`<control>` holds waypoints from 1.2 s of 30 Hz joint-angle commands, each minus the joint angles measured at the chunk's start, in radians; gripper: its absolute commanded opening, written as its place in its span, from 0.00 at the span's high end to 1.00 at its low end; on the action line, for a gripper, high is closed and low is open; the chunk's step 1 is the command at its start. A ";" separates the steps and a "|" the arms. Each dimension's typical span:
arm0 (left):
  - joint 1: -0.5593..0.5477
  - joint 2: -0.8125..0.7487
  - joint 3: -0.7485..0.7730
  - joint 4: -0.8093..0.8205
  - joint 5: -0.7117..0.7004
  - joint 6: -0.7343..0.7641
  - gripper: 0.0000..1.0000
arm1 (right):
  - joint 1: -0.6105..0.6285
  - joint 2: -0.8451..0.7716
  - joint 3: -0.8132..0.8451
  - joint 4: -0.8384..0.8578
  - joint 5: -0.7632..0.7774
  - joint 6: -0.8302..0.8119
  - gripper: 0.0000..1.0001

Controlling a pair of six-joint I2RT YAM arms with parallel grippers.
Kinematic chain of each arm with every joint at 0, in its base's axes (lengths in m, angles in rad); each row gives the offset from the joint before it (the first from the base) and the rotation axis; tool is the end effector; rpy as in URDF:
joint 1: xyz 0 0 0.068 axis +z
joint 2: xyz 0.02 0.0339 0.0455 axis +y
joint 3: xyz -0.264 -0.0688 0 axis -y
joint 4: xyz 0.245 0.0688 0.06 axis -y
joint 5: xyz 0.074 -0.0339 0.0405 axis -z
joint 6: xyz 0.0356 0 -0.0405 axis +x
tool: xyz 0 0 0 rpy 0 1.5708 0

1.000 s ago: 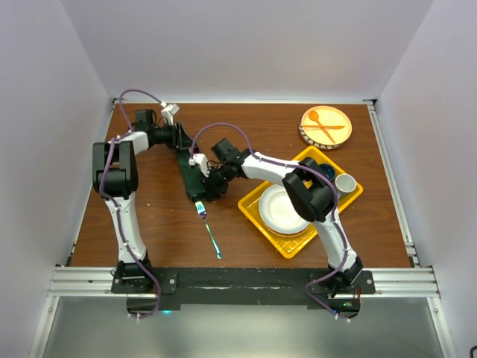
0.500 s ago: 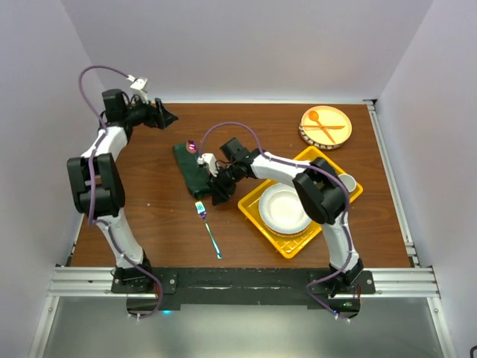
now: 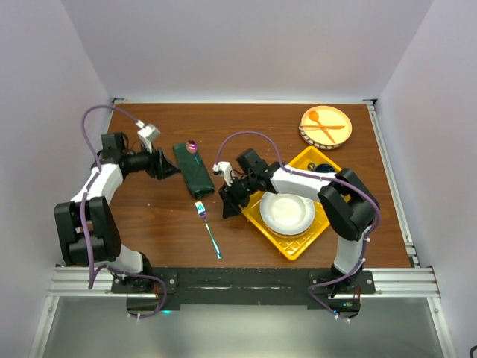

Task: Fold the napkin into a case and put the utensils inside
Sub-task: Insert the spoon into the folded napkin, then pick up the fork from the center of the board.

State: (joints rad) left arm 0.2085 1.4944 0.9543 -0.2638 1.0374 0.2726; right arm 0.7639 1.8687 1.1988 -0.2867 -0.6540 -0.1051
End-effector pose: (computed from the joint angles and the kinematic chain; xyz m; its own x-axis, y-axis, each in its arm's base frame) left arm 0.3045 0.0331 0.2359 -0.5494 0.0237 -0.8352 0.6513 0.6383 -0.4103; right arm 0.2636 0.2825 0.1772 -0.5028 -0.5969 -0.6253 -0.8597 0.2695 0.4340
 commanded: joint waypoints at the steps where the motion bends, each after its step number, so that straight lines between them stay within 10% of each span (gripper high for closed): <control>1: 0.000 -0.026 -0.094 -0.241 0.078 0.166 0.36 | -0.014 -0.091 -0.048 0.006 0.043 0.038 0.45; 14: -0.103 0.069 -0.373 0.211 0.010 -0.306 0.53 | -0.054 -0.163 -0.088 0.012 0.100 0.051 0.44; 36: -0.176 0.234 -0.445 0.538 -0.073 -0.546 0.61 | -0.092 -0.152 -0.070 -0.011 0.079 0.039 0.44</control>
State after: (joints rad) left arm 0.0471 1.6878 0.5068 0.2581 1.0405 -0.2657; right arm 0.6861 1.7435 1.1160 -0.2920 -0.5671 -0.0608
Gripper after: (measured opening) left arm 0.405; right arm 0.560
